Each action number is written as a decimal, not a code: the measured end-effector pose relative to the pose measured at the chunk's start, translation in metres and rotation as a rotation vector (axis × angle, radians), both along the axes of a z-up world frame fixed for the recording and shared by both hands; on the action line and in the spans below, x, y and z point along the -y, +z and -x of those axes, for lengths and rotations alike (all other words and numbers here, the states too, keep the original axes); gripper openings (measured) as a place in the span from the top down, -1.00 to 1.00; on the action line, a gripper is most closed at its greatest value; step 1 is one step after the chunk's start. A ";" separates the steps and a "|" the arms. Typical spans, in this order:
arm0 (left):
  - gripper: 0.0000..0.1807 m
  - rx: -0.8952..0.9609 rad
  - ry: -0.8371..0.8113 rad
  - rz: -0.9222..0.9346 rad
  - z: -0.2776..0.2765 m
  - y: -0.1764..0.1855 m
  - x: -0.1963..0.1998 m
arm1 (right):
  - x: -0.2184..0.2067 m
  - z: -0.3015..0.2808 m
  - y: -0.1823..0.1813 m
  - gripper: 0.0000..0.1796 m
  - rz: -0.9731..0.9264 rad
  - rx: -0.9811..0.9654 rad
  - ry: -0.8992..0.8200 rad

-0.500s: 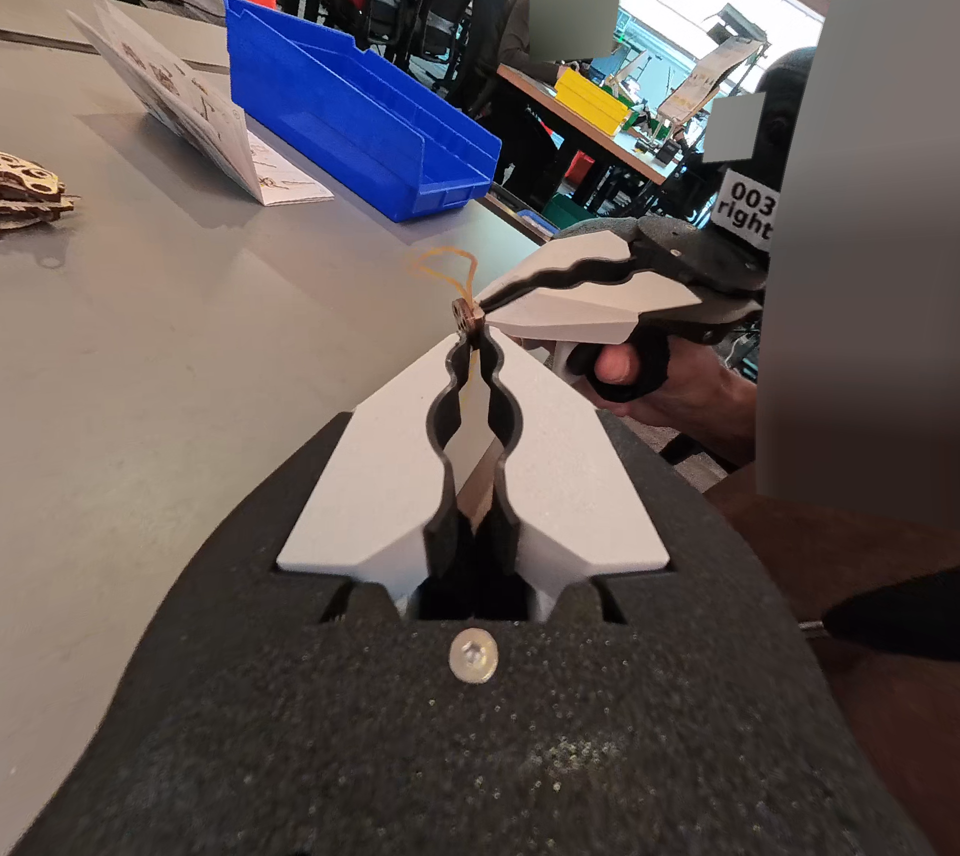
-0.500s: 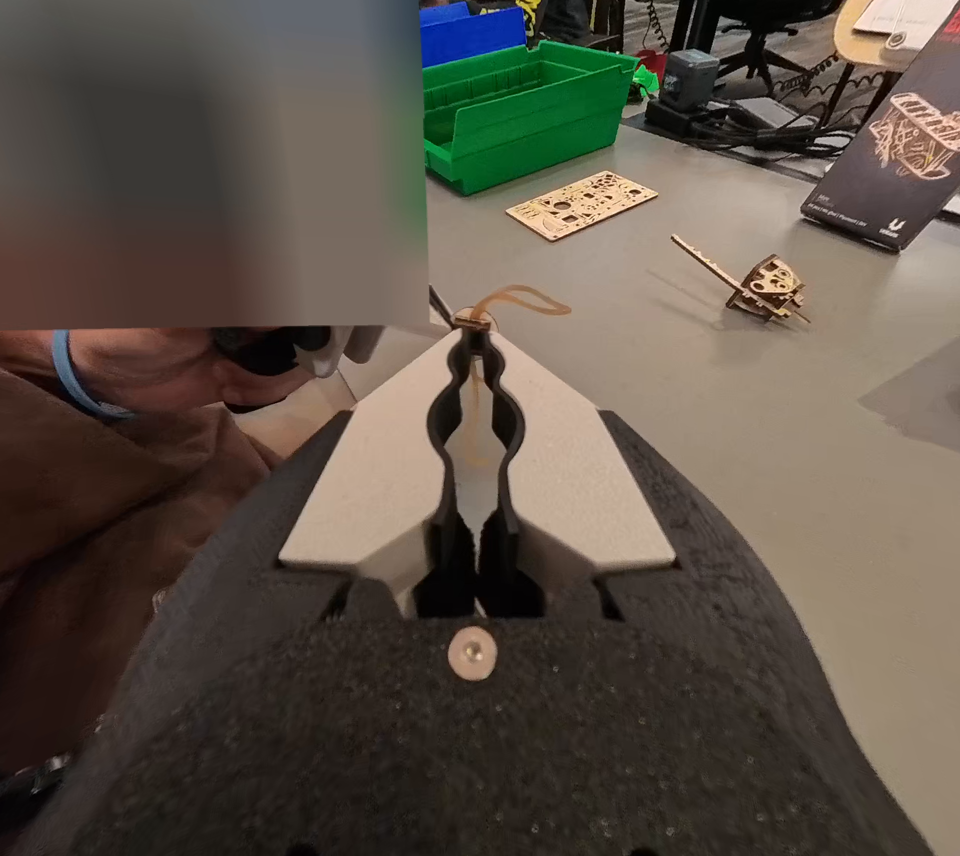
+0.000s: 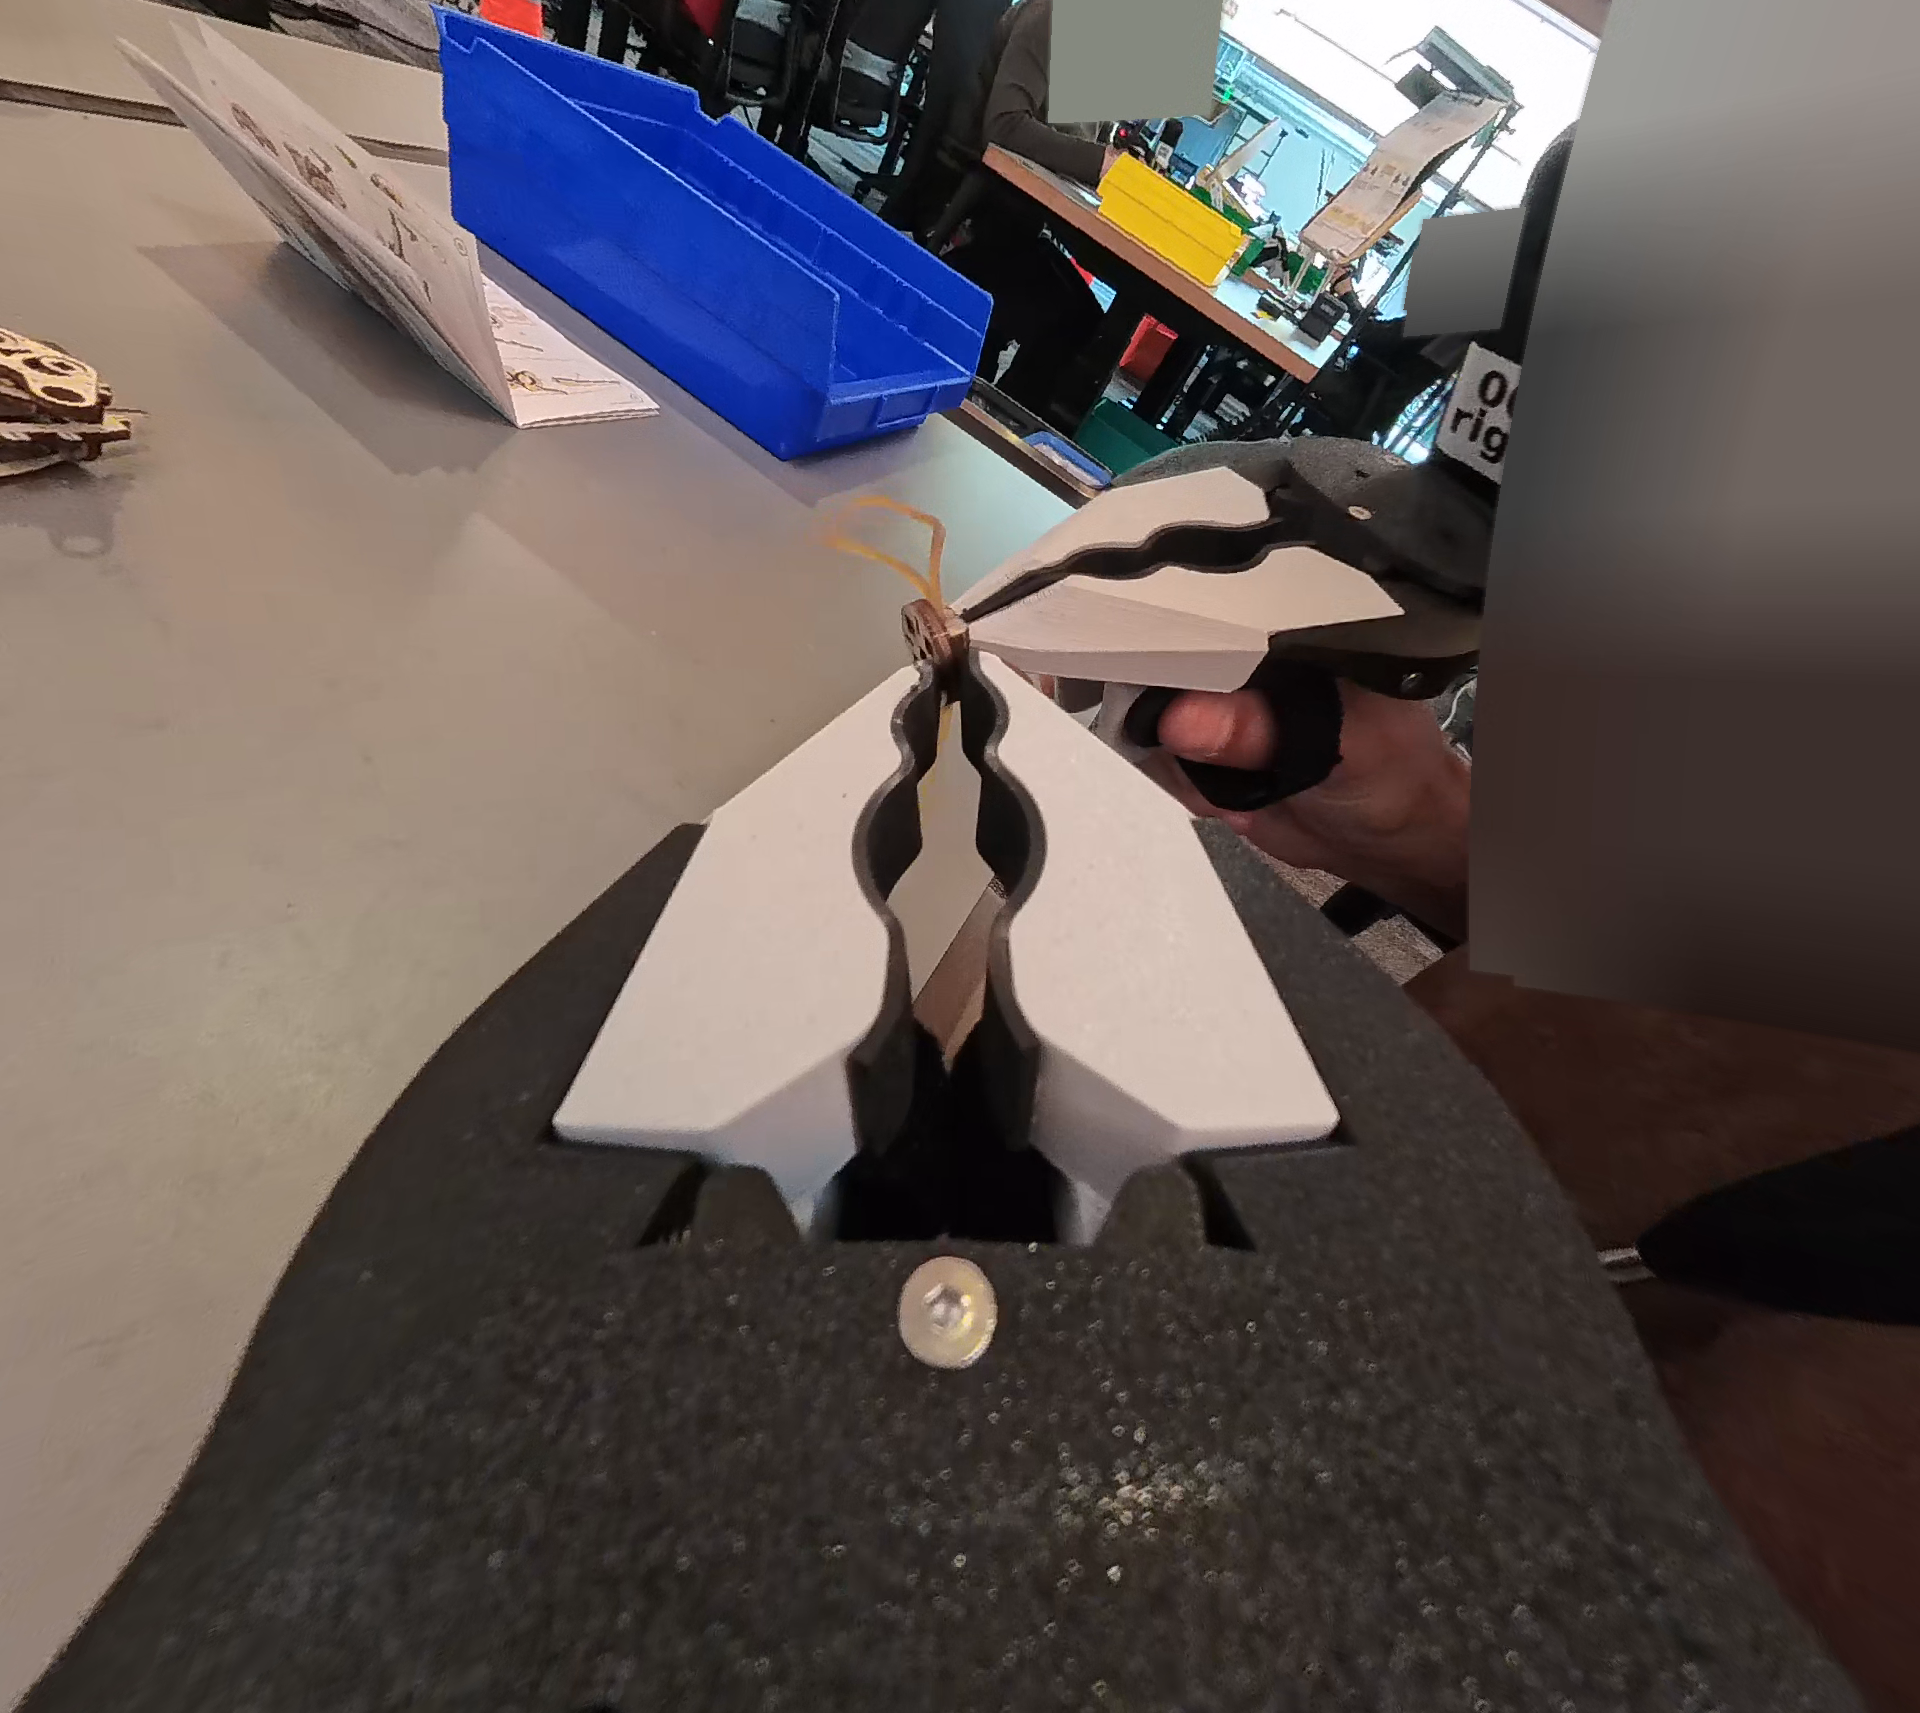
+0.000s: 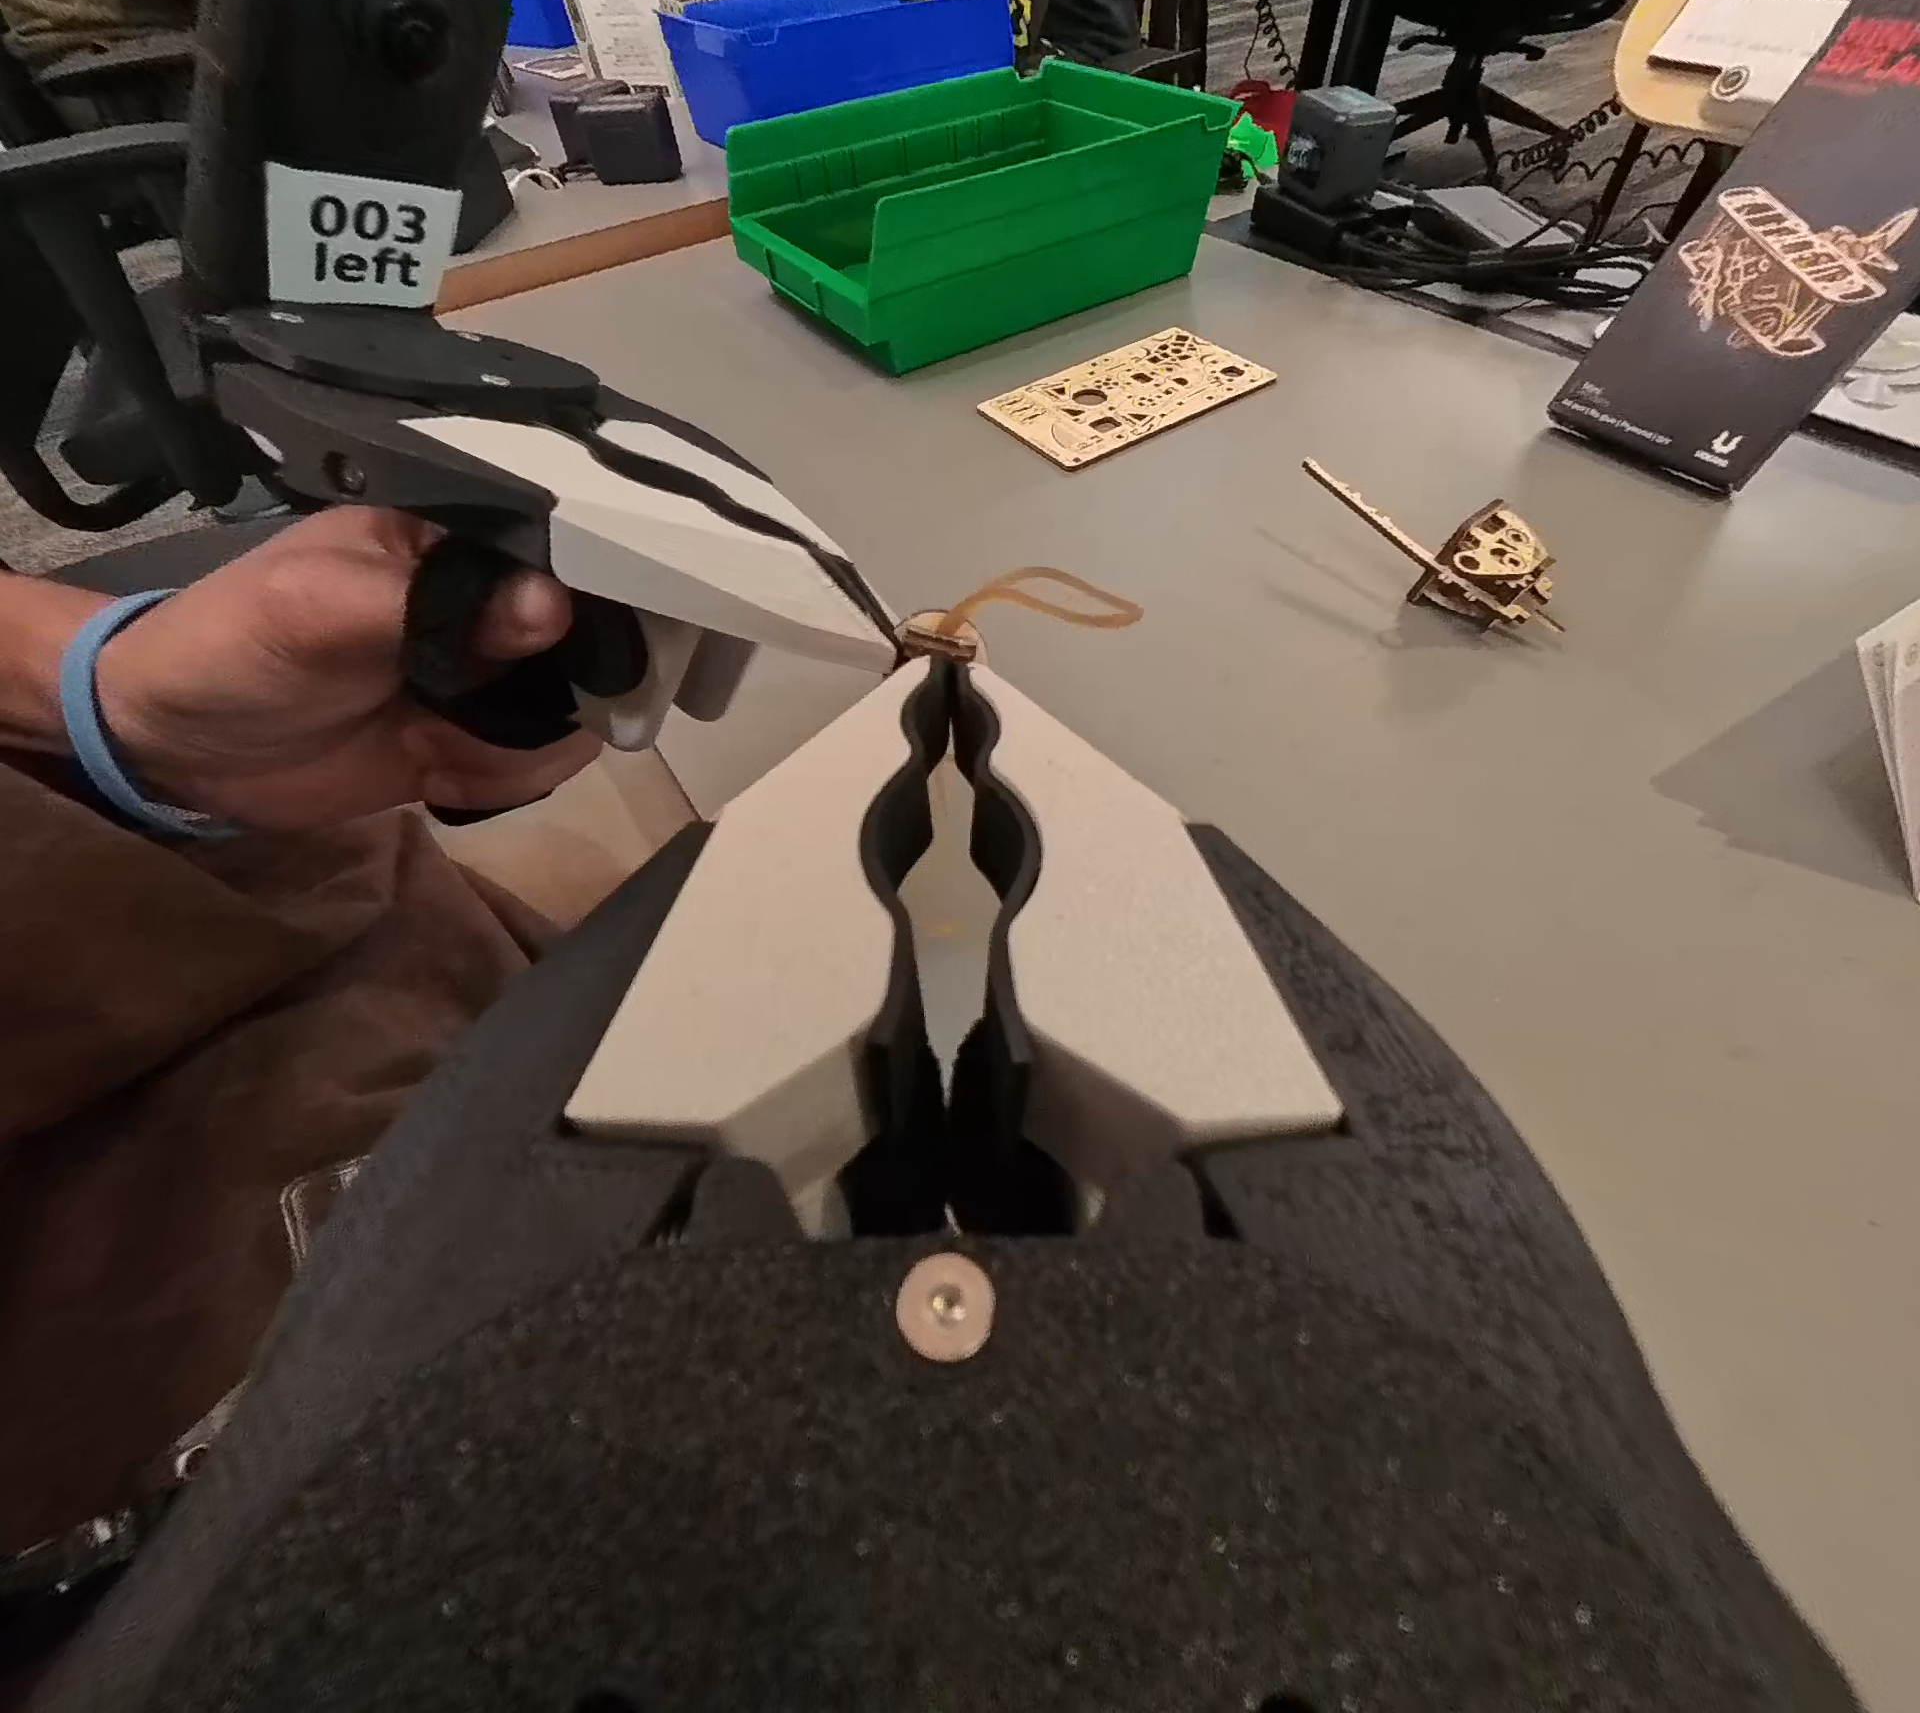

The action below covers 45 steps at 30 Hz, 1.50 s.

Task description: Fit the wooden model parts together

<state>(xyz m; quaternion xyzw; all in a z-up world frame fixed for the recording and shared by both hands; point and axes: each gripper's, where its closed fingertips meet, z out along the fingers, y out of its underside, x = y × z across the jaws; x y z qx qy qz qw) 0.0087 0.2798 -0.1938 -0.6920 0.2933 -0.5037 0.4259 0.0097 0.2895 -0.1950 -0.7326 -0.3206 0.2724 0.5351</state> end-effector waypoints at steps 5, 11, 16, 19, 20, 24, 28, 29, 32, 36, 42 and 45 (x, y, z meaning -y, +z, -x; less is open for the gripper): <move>0.99 0.007 0.000 0.026 0.000 -0.002 -0.001 | -0.001 -0.001 -0.001 1.00 -0.002 0.014 -0.008; 0.99 0.002 0.004 0.046 0.000 -0.005 -0.004 | -0.002 -0.002 -0.003 1.00 0.015 0.008 -0.016; 0.99 -0.003 0.005 0.051 0.000 -0.006 -0.005 | -0.003 -0.002 -0.004 1.00 0.014 0.016 -0.019; 0.99 0.005 0.032 0.053 0.006 -0.005 -0.011 | -0.007 -0.011 -0.003 1.00 0.016 0.009 -0.047; 0.99 0.013 0.038 0.059 0.008 -0.004 -0.013 | -0.008 -0.013 -0.002 1.00 0.022 0.001 -0.048; 0.99 0.034 0.046 0.074 0.012 -0.002 -0.016 | -0.009 -0.012 0.003 1.00 0.003 -0.036 -0.040; 0.99 0.040 0.027 0.072 0.010 0.000 -0.013 | -0.007 -0.006 0.004 1.00 -0.060 -0.019 -0.033; 0.99 0.043 0.018 0.073 0.009 0.000 -0.011 | -0.007 -0.006 0.004 1.00 -0.071 -0.010 -0.037; 0.99 0.038 0.009 0.068 0.007 0.000 -0.009 | -0.004 -0.002 0.004 1.00 -0.086 0.002 -0.016; 0.99 0.030 -0.007 0.064 0.004 -0.001 -0.005 | -0.004 0.000 0.002 1.00 -0.063 -0.010 -0.010; 0.99 0.036 -0.009 0.071 0.003 -0.001 -0.004 | -0.002 0.002 0.002 0.94 -0.002 -0.067 0.006; 0.99 0.032 -0.014 0.065 0.002 -0.002 -0.003 | -0.002 0.002 0.000 0.95 0.061 -0.111 0.033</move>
